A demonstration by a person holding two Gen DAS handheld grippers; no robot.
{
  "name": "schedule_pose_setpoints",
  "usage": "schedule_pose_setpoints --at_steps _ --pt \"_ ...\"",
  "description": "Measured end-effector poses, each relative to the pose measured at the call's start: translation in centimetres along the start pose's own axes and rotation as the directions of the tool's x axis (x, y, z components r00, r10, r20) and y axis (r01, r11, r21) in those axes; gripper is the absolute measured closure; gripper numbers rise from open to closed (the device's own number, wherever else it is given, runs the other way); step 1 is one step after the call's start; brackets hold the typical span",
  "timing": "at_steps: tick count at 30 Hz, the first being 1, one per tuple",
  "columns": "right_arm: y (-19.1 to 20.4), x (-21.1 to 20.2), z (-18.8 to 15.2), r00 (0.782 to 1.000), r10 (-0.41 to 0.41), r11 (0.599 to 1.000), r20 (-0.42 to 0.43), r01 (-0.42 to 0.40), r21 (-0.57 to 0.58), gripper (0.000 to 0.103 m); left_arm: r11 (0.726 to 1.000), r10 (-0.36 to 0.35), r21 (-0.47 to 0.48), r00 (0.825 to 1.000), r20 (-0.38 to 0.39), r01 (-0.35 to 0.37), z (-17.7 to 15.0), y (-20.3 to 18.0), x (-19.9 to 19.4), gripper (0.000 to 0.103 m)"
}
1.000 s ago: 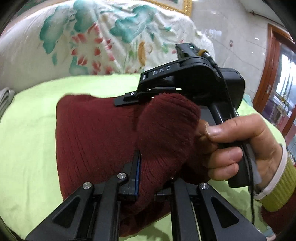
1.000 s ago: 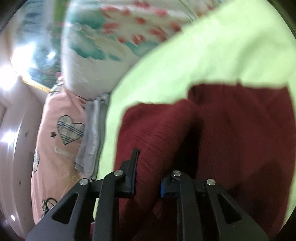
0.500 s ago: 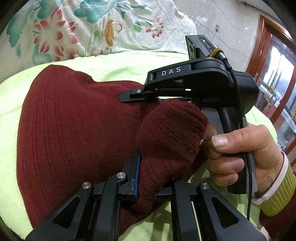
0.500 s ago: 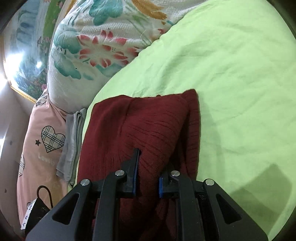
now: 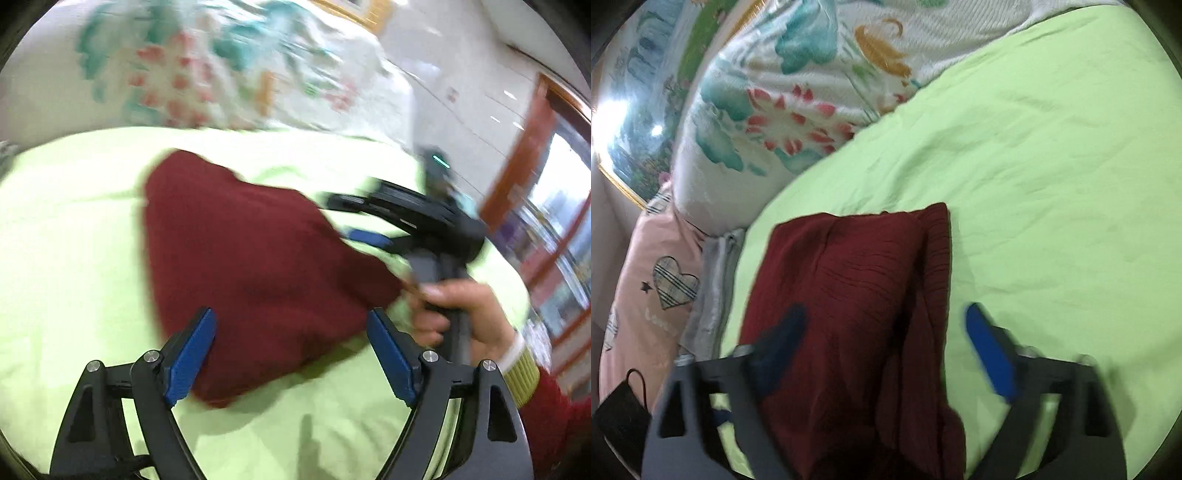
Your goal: Fold large clothes
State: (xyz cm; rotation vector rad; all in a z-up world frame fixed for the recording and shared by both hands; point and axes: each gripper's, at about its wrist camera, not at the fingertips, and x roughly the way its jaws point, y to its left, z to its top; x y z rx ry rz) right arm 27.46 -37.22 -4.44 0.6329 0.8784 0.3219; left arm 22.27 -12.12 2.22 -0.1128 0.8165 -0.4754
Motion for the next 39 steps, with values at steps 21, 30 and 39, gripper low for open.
schedule_pose_setpoints --at_steps 21,30,39 --pt "-0.2 3.3 0.1 0.986 0.061 0.998 -0.154 -0.064 -0.014 0.008 0.912 -0.23 -0.38 0.96 -0.159 0.156 2.5 11.8 10.9 0.013" --pt "-0.4 4.5 0.1 0.977 0.028 0.998 -0.21 -0.038 -0.043 0.037 0.945 -0.186 -0.301 0.965 -0.183 0.126 2.9 9.6 12.6 0.027" --pt "0.6 3.1 -1.0 0.979 0.107 0.994 -0.174 -0.109 0.003 0.067 0.967 -0.131 -0.234 0.984 -0.119 0.101 2.5 8.0 10.2 0.046"
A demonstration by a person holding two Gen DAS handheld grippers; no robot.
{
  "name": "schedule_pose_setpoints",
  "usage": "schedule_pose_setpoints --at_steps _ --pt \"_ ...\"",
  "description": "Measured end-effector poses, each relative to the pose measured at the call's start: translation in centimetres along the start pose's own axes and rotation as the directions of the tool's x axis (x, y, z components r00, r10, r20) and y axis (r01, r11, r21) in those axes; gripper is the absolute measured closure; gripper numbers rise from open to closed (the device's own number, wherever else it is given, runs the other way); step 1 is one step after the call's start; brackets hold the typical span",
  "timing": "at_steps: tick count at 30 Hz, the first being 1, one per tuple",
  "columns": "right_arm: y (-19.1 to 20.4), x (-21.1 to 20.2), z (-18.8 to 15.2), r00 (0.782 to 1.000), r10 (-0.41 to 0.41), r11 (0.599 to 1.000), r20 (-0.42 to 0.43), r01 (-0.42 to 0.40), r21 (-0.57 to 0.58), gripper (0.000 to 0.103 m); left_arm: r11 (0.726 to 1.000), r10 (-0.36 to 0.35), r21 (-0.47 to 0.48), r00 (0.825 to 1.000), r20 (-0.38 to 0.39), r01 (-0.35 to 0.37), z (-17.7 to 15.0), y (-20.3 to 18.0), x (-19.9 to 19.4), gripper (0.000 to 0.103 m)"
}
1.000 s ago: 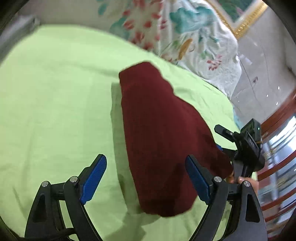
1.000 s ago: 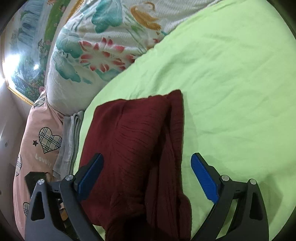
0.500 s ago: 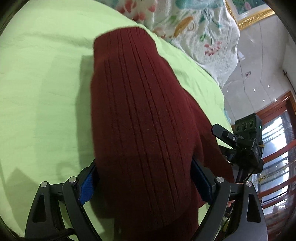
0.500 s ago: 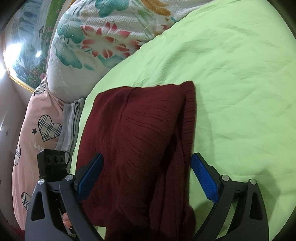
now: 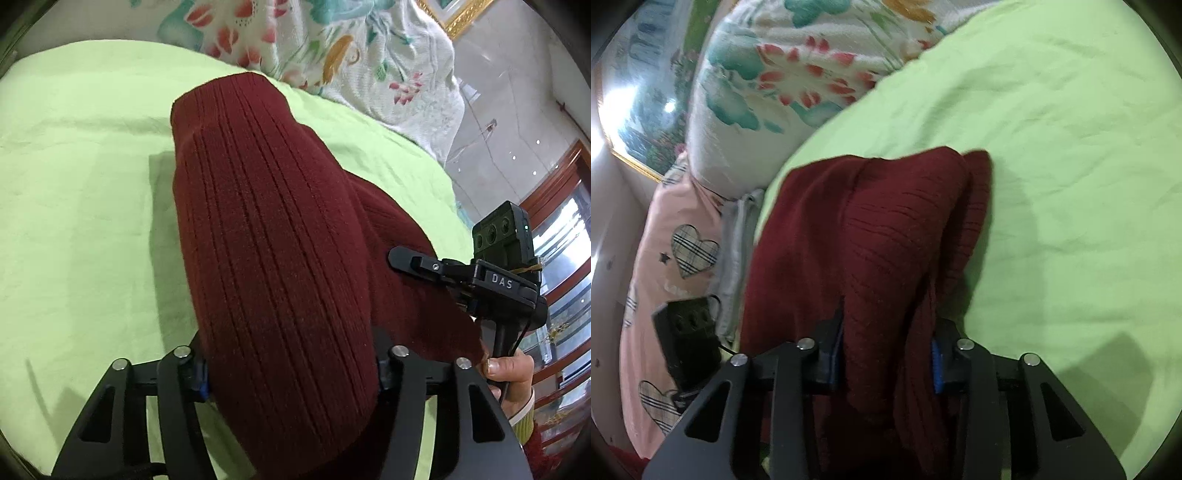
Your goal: Fold large clothes
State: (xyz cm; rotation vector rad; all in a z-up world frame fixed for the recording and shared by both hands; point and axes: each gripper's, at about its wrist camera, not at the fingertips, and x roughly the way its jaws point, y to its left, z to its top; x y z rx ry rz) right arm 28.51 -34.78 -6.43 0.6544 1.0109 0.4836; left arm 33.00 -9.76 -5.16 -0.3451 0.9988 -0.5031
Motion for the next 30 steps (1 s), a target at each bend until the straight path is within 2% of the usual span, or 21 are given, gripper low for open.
schedule_pose_setpoints --at_steps 2,6,11,14,16,18,21,22,24,27,30 --pt "1.1 -0.2 -0.4 1.0 0.029 1.0 0.01 -0.029 -0.003 0.069 1.0 -0.012 -0.016 1.0 0.014 0.012 -0.5 0.5 -1.5 0.046" --pt "4.6 0.9 -1.9 0.997 0.074 0.996 -0.014 -0.075 -0.045 0.069 1.0 0.012 -0.009 0.999 0.04 -0.011 -1.4 1.5 -5.6 0.046" --pt "9.0 4.4 -4.0 0.985 0.159 0.982 -0.072 -0.165 -0.088 0.069 0.996 0.088 0.006 0.994 0.066 -0.089 -2.7 4.0 -12.0 0.046" --pt "10.6 6.8 -5.4 0.977 0.181 0.977 -0.11 -0.192 -0.096 0.069 0.992 0.13 -0.01 0.989 0.073 -0.13 -4.0 6.0 -14.8 0.046" --pt "11.0 8.6 -6.4 0.977 0.16 0.979 -0.144 -0.175 -0.101 0.069 0.985 0.172 -0.029 0.984 0.054 -0.171 -5.1 7.5 -15.0 0.045" --pt "10.9 10.1 -7.4 0.984 0.078 0.988 -0.159 -0.098 -0.122 0.067 0.98 0.188 -0.067 0.982 0.027 -0.186 -6.1 9.3 -14.4 0.04" --pt "10.5 10.1 -7.6 0.985 0.073 0.99 -0.157 -0.091 -0.11 0.058 0.981 0.119 -0.158 0.991 0.062 -0.108 -7.1 11.6 -14.7 0.034" --pt "10.4 9.8 -7.5 0.986 0.061 0.991 -0.155 -0.078 -0.109 0.054 0.981 0.119 -0.16 0.991 0.066 -0.107 -7.1 11.6 -14.7 0.033" --pt "10.7 9.4 -7.5 0.988 0.027 0.991 -0.149 -0.046 -0.123 0.052 0.98 0.151 -0.144 0.986 0.073 -0.139 -7.1 11.0 -14.9 0.03" --pt "11.0 8.6 -7.2 0.992 -0.008 0.992 -0.126 -0.008 -0.127 0.041 0.974 0.19 -0.144 0.977 0.094 -0.175 -7.4 10.2 -16.0 0.029" --pt "11.1 6.7 -7.1 0.997 -0.032 0.992 -0.071 0.022 -0.128 0.04 0.968 0.224 -0.155 0.959 0.175 -0.198 -8.2 9.9 -18.7 0.03"
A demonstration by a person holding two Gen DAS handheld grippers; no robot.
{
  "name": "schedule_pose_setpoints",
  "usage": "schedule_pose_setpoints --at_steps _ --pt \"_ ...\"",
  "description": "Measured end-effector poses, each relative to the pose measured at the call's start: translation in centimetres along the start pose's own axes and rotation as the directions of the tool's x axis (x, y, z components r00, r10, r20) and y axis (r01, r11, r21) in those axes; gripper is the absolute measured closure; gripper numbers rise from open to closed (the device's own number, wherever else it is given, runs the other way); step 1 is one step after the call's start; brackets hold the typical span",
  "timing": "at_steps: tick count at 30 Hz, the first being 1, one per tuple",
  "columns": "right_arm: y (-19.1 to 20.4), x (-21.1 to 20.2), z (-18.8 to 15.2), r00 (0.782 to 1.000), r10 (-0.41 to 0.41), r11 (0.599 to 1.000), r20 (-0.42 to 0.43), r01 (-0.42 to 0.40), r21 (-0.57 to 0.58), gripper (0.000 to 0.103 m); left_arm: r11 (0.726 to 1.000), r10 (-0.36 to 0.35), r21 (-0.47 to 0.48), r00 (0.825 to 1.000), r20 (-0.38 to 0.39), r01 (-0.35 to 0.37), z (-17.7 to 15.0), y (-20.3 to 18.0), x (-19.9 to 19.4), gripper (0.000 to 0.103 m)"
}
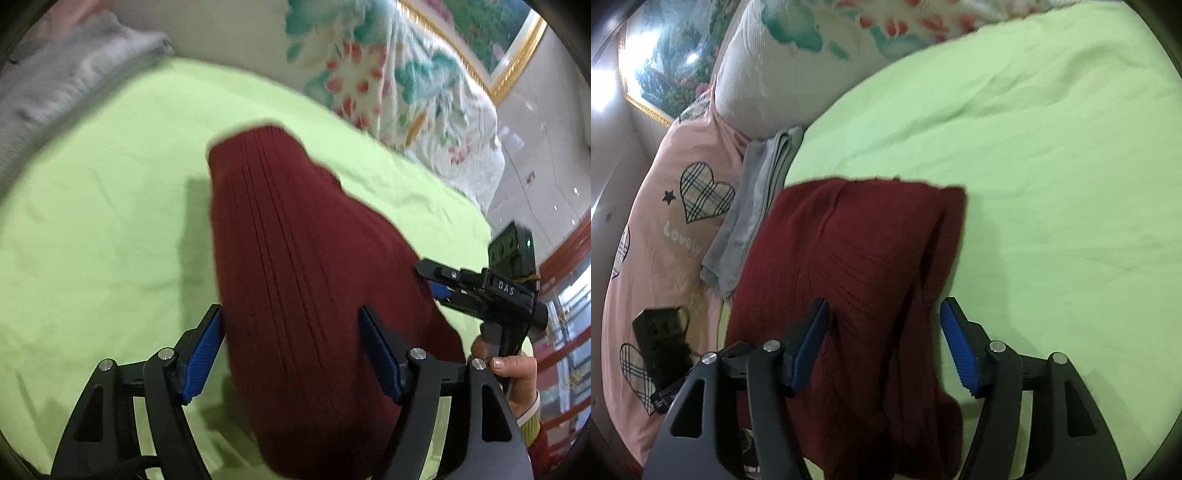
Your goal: Fold large clothes
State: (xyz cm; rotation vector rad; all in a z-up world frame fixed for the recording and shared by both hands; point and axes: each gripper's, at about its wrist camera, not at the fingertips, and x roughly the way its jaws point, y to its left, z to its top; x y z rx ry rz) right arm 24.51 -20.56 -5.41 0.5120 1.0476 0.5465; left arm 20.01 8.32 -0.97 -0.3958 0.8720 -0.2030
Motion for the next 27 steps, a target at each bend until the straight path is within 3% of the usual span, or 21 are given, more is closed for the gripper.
schedule_pose_setpoints --at_steps 4,8,11,12,16,18,22,24,27 --pt "0.9 -1.1 -0.2 0.999 0.01 1.0 0.042 -0.009 -0.019 0.04 1.0 -0.013 0.027 0.991 0.133 0.009 0.0 -0.2 -3.9 0.032" --pt "1.4 1.1 -0.4 1.0 0.002 1.0 -0.007 -0.003 -0.022 0.042 0.995 -0.051 0.086 0.991 0.125 0.041 0.0 -1.0 -3.8 0.049" --pt "1.8 2.3 -0.7 1.0 -0.008 0.999 -0.027 0.007 -0.036 0.06 0.991 -0.076 0.119 0.994 0.074 0.067 -0.7 -1.6 -2.4 0.055" --pt "2.0 2.3 -0.6 1.0 -0.018 0.999 -0.025 0.017 -0.047 0.073 0.989 -0.07 0.134 0.996 0.06 0.061 -0.8 -1.8 -1.8 0.055" --pt "2.3 -0.3 0.5 0.998 0.016 0.998 0.06 -0.012 -0.057 0.094 0.983 -0.088 0.162 0.995 0.038 0.081 -0.2 -3.0 -0.8 0.055" --pt "2.0 -1.8 1.1 0.995 0.016 0.998 0.097 -0.011 -0.055 0.094 0.977 -0.087 0.196 0.996 0.009 0.084 -0.3 -3.9 -0.1 0.055" --pt "0.0 0.3 0.7 0.999 -0.043 0.999 0.031 0.044 -0.014 0.093 0.94 0.065 0.337 0.998 0.0 -0.062 -2.0 -6.2 2.1 0.054" --pt "-1.1 1.6 0.0 0.998 -0.068 0.998 0.0 0.068 0.013 0.092 0.933 0.073 0.352 0.997 0.014 -0.073 -2.5 -6.3 2.4 0.053" --pt "-1.7 1.6 -0.4 0.997 -0.07 0.997 0.022 0.069 0.041 0.088 0.946 0.063 0.318 0.998 0.016 -0.065 -2.6 -5.8 2.7 0.053"
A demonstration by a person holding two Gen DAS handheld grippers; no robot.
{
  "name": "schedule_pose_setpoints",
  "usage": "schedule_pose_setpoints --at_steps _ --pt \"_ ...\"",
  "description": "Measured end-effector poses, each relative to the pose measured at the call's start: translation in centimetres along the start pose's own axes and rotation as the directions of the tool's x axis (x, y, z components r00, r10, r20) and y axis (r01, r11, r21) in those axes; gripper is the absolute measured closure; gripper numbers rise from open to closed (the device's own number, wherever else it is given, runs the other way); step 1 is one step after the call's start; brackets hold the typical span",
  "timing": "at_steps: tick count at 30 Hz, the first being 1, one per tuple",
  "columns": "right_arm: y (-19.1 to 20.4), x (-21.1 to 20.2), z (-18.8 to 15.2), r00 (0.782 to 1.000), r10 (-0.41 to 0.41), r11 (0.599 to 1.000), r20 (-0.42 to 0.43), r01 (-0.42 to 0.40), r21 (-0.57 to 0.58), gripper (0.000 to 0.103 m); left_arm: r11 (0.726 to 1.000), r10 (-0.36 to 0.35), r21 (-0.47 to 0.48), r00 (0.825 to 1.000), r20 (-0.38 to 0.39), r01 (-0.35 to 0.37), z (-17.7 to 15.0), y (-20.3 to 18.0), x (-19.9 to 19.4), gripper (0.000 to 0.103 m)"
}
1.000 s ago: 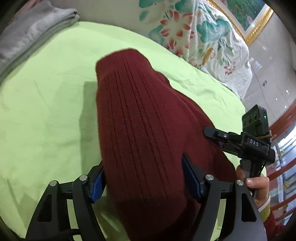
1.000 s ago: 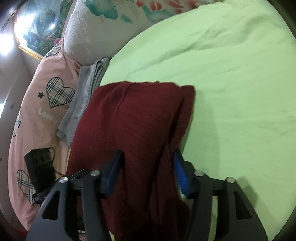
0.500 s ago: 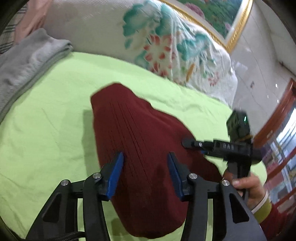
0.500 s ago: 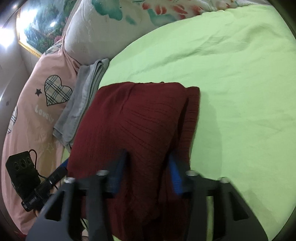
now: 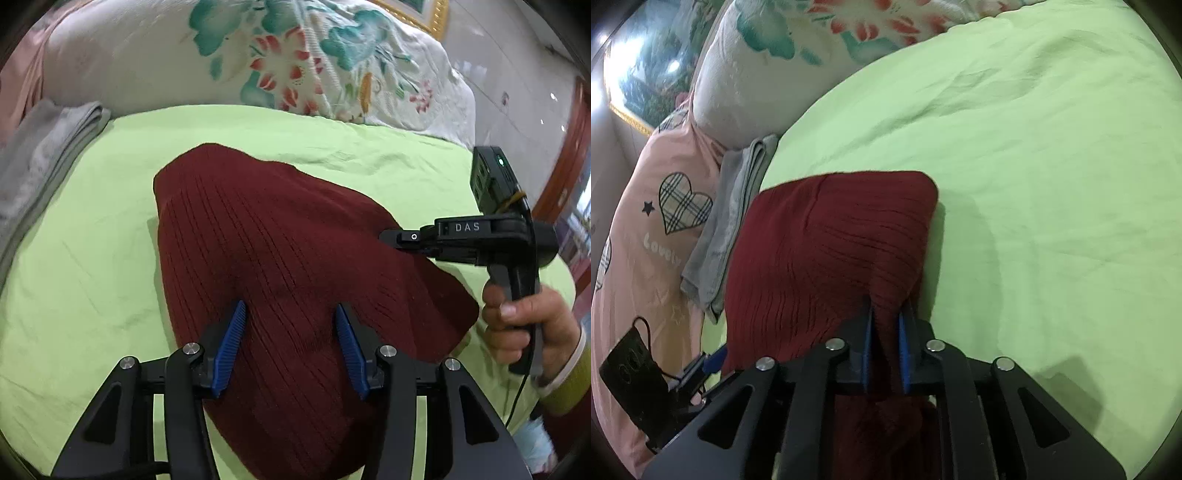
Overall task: Fold large clothes
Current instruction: 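Tuck the loose sweater corner under with the right tool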
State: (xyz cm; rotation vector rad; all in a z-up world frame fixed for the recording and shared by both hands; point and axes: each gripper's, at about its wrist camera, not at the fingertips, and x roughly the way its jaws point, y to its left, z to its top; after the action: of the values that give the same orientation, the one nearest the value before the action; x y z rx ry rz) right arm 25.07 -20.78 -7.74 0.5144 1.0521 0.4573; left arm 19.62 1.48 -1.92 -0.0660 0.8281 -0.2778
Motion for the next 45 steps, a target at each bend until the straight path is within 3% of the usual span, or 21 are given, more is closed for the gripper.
schedule_pose_setpoints --at_steps 4,6,8,10,15,21,25,29,33,34,35,36,39,42,45 --pt "0.4 -0.9 0.2 0.999 -0.047 0.999 0.016 0.047 -0.001 0.077 1.0 0.018 0.016 1.0 0.004 -0.018 -0.2 -0.4 -0.2 0.052" --pt "0.4 -2.0 0.2 0.999 -0.035 0.999 0.03 0.034 0.016 0.076 1.0 -0.019 -0.012 1.0 0.005 0.019 0.0 0.4 -0.7 0.052" --pt "0.4 -3.6 -0.1 0.998 -0.025 0.999 0.061 0.024 0.023 0.067 0.997 -0.061 -0.05 0.998 0.006 0.061 0.1 1.5 -1.0 0.052" --pt "0.2 -4.5 -0.6 0.996 -0.019 0.999 0.083 0.016 0.033 0.051 0.994 -0.085 -0.071 0.996 0.013 0.086 -0.1 2.1 -1.4 0.053" --pt "1.3 -5.3 -1.2 0.995 0.01 1.0 0.101 -0.013 0.022 0.051 0.998 -0.053 -0.04 0.998 0.022 0.054 0.0 1.3 -2.3 0.054" --pt "4.6 -5.2 0.0 0.994 0.057 0.996 0.092 -0.051 -0.067 0.051 0.991 -0.074 -0.104 0.994 0.08 0.082 1.4 2.8 -4.5 0.054" --pt "3.3 -5.5 -0.8 0.996 0.007 1.0 0.088 -0.005 -0.018 0.051 0.987 -0.075 -0.138 0.992 0.098 0.088 1.4 3.9 -5.2 0.054" --pt "0.6 -5.8 -3.8 0.999 -0.013 0.999 0.039 0.012 0.037 0.05 0.985 -0.088 -0.141 0.991 0.097 0.102 1.0 4.1 -5.2 0.055" --pt "-0.2 -4.3 -6.1 0.999 0.029 0.997 -0.037 -0.027 0.066 0.05 0.985 -0.119 -0.119 0.991 0.061 0.126 0.2 2.9 -3.8 0.068" --pt "0.0 -4.0 -6.2 0.998 0.033 0.998 -0.044 -0.031 0.058 0.053 0.988 -0.1 -0.113 0.994 0.043 0.104 -0.3 2.5 -3.2 0.068" --pt "0.4 -3.8 -6.2 0.998 0.033 0.999 -0.045 -0.031 0.038 0.062 0.99 -0.087 -0.108 0.995 0.042 0.091 -0.5 2.3 -3.0 0.068" --pt "1.0 -4.0 -6.1 0.999 0.024 1.0 -0.038 -0.024 0.01 0.082 0.991 -0.079 -0.104 0.996 0.044 0.083 -0.6 2.1 -3.1 0.068" --pt "2.0 -6.1 -5.2 0.999 0.024 0.999 0.04 -0.022 -0.049 0.097 0.991 -0.084 -0.105 0.995 0.045 0.088 -0.6 2.1 -3.4 0.068" --pt "1.7 -7.0 -4.8 0.999 0.0 0.997 0.048 0.004 -0.072 0.097 0.993 -0.077 -0.085 0.997 0.024 0.078 -1.1 1.8 -2.8 0.068" --pt "0.8 -4.5 -5.4 0.996 -0.057 0.996 -0.062 0.052 -0.071 0.092 0.997 -0.051 -0.054 0.999 0.021 0.052 -1.5 0.9 -2.4 0.068"
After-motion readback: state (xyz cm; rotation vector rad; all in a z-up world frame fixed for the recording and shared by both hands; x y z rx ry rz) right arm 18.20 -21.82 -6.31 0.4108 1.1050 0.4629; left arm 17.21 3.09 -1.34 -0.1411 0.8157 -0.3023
